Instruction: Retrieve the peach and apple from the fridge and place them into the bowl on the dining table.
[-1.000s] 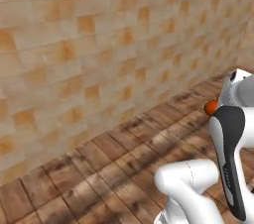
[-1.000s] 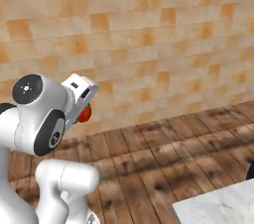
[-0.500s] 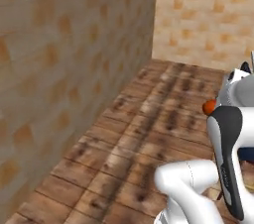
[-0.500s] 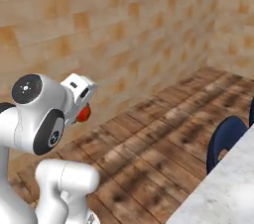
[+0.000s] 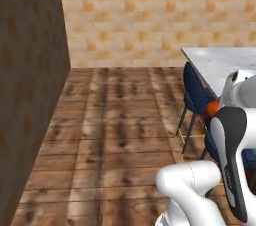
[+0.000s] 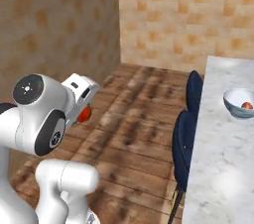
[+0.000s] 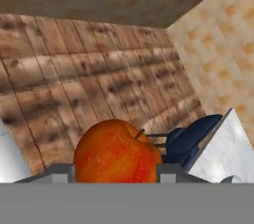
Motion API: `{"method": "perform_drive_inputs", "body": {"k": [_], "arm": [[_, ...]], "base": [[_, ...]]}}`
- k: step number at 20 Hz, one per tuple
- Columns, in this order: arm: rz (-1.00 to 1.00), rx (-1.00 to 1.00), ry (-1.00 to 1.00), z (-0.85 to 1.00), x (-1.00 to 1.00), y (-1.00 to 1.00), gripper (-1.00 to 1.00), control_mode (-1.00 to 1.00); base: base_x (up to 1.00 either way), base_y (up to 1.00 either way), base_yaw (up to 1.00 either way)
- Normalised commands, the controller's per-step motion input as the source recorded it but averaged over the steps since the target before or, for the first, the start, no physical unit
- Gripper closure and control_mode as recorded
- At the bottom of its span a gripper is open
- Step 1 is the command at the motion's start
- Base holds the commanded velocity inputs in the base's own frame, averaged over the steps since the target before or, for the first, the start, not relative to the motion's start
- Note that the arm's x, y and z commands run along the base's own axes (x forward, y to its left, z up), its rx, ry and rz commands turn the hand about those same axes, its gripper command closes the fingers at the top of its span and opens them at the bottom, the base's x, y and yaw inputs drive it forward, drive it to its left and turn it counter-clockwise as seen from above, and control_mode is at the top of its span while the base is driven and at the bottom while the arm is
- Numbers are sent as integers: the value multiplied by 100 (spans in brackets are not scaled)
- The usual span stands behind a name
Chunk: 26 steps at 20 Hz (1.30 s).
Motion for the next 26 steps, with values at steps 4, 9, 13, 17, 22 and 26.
{"method": "perform_drive_inputs", "body": {"k": [4, 9, 13, 17, 22, 26], "arm": [[0, 0, 0, 0, 0, 0, 100, 100], [0, 0, 0, 0, 0, 0, 100, 100], [0, 0, 0, 0, 0, 0, 100, 100], [0, 0, 0, 0, 0, 0, 100, 100], [0, 0, 0, 0, 0, 0, 100, 100], [0, 0, 0, 0, 0, 0, 100, 100]], "base": [[92, 54, -73], [85, 41, -75], [81, 40, -74], [81, 38, -74], [82, 44, -74], [81, 48, -75]]}}
